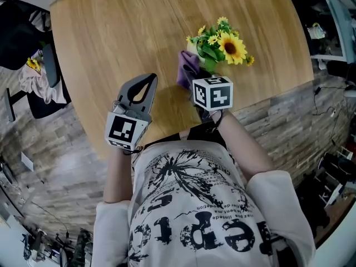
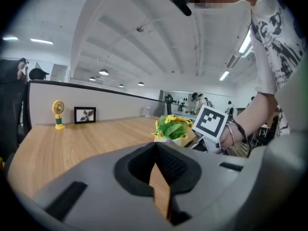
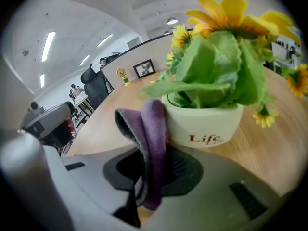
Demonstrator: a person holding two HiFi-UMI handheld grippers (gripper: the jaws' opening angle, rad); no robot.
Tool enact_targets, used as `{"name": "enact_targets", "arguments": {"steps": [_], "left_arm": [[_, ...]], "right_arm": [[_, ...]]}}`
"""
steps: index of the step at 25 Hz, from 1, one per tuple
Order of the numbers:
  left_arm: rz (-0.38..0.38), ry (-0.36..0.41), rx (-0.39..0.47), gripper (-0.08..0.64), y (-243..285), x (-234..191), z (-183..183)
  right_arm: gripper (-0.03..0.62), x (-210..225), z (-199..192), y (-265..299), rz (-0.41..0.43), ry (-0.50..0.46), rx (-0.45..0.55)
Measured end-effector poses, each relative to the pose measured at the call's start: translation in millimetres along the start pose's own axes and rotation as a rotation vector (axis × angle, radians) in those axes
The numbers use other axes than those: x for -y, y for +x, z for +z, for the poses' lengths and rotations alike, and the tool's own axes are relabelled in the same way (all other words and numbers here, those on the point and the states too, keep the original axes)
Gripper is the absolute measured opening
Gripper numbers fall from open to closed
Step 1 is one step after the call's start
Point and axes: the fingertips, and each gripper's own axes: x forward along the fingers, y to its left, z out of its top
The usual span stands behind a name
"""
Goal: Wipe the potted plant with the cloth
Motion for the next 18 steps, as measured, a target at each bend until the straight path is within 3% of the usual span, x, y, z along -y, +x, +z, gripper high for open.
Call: {"name": "enact_targets", "arguments": {"steps": [8, 18], "left_arm": [[-0.024, 0.021, 0.025, 0.003, 8.1, 16.8, 7.6], [-0.102, 0.060, 0.012, 0.003, 38.5, 48.3, 18.3]], "right_arm": [[0.084, 12.3, -21.6, -20.3, -0.020, -0.115, -0.005], [0.081, 44.1, -40.2, -48.4, -0.042, -0.140, -0.027]]}}
